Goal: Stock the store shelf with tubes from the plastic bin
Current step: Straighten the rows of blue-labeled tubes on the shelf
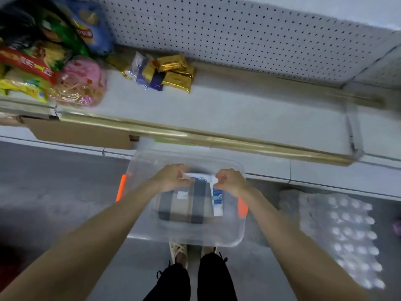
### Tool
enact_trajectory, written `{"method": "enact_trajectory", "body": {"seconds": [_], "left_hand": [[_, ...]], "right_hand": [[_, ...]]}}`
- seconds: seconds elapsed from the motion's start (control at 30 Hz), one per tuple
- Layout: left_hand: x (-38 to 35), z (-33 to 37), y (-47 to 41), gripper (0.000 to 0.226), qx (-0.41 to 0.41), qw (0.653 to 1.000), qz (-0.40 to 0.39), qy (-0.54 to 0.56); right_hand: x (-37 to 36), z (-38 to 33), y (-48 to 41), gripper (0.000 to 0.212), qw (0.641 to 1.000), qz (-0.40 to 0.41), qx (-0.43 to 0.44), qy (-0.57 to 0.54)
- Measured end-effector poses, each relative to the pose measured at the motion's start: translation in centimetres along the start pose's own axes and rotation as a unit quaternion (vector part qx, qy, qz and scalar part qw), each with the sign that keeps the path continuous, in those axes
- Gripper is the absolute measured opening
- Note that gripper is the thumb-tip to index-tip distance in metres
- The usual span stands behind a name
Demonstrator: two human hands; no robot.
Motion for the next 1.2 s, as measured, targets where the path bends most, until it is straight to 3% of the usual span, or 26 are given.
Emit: {"method": "enact_trajectory", "body": {"seconds": [0.2, 0.4, 0.67, 0.87, 1.03, 1.2], "left_hand": [[-5.3, -4.9, -5.4, 0.059, 0.065, 0.997, -0.016, 0.043], [-8.5, -7.3, -10.3, 0.079, 0.046, 0.998, -0.018, 0.047], [-10.7, -9.2, -15.8, 0.057, 0.022, 0.999, 0.033, 0.035], [-11.1, -10.1, -16.9, 0.035, 0.007, 0.994, 0.094, -0.054], [-10.5, -9.9, -16.2, 0.027, -0.045, 0.976, 0.148, -0.152], [-10.0, -11.1, -14.0, 0.026, -0.037, 0.982, 0.141, -0.123]], "right_hand": [[-5.5, 6.0, -5.1, 0.033, 0.996, 0.0, -0.078, -0.037], [-9.5, 10.3, -9.0, 0.061, 0.99, -0.001, -0.133, -0.038], [-11.9, 13.0, -12.4, 0.069, 0.988, 0.042, -0.148, -0.024], [-13.2, 13.6, -13.5, 0.074, 0.984, 0.086, -0.144, 0.061], [-14.4, 14.2, -14.1, 0.062, 0.975, 0.128, -0.179, -0.011], [-15.1, 14.2, -13.4, 0.061, 0.976, 0.085, -0.195, -0.05]]}}
Point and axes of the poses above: each hand's wrist, its own y-axis away from the middle knuckle, its own x-axis out of the back of the hand, z = x × y, the point moved 4 cm from there along -y, towards the middle knuckle, and after that the axes turned 6 degrees about -y, right-handed, at the moved point
